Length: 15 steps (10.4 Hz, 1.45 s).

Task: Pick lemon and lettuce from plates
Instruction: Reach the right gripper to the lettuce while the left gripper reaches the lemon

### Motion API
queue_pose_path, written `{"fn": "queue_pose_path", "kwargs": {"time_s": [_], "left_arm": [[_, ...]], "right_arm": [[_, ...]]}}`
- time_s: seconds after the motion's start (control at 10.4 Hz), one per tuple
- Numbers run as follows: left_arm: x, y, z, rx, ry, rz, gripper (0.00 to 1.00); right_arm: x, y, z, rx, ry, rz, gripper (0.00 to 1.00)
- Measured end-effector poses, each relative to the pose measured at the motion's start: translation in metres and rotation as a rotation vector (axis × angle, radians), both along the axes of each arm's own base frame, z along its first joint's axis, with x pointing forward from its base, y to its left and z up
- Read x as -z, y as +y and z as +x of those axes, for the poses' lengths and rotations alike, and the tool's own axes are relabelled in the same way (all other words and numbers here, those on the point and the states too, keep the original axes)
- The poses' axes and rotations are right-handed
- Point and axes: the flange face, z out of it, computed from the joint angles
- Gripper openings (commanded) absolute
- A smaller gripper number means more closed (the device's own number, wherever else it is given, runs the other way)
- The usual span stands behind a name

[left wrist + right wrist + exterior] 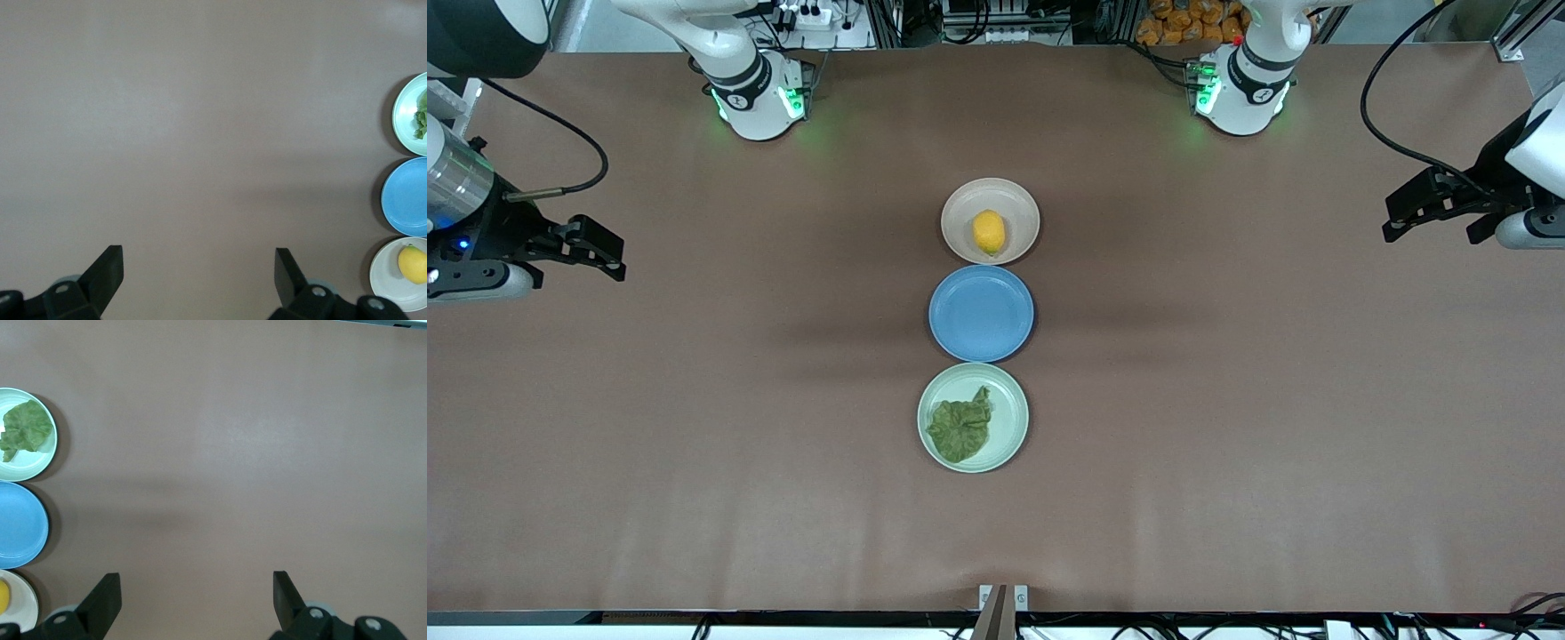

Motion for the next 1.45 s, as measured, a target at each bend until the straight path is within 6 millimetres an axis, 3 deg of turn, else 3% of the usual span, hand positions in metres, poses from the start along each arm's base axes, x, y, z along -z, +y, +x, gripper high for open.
{"fn": "queue_pose_path", "kwargs": {"time_s": [0.39, 0.58, 0.77, 0.96, 1.25, 1.45], "left_arm": [[0.002, -0.003, 0.000, 0.005, 0.005, 0.000, 1.00], [0.016, -0.020, 0.002, 0.031, 0.037, -0.035, 1.00], [0.039, -0.084, -0.002, 0.051, 0.089, -0.049, 1.00], [0.062, -0.157, -0.014, -0.010, 0.141, -0.047, 1.00], [0.087, -0.220, -0.027, -0.002, 0.178, -0.058, 1.00], [0.113, -0.277, -0.048, -0.059, 0.185, -0.078, 1.00]], "right_arm": [[0.002, 0.001, 0.001, -0.001, -0.002, 0.000, 1.00], [0.004, 0.004, 0.003, -0.007, -0.005, 0.002, 1.00], [0.015, 0.025, 0.008, -0.039, -0.008, 0.005, 1.00], [0.043, 0.059, 0.025, -0.065, -0.026, 0.017, 1.00], [0.110, 0.150, 0.048, 0.057, -0.075, 0.057, 1.00], [0.158, 0.208, 0.060, 0.171, -0.093, 0.091, 1.00]]}}
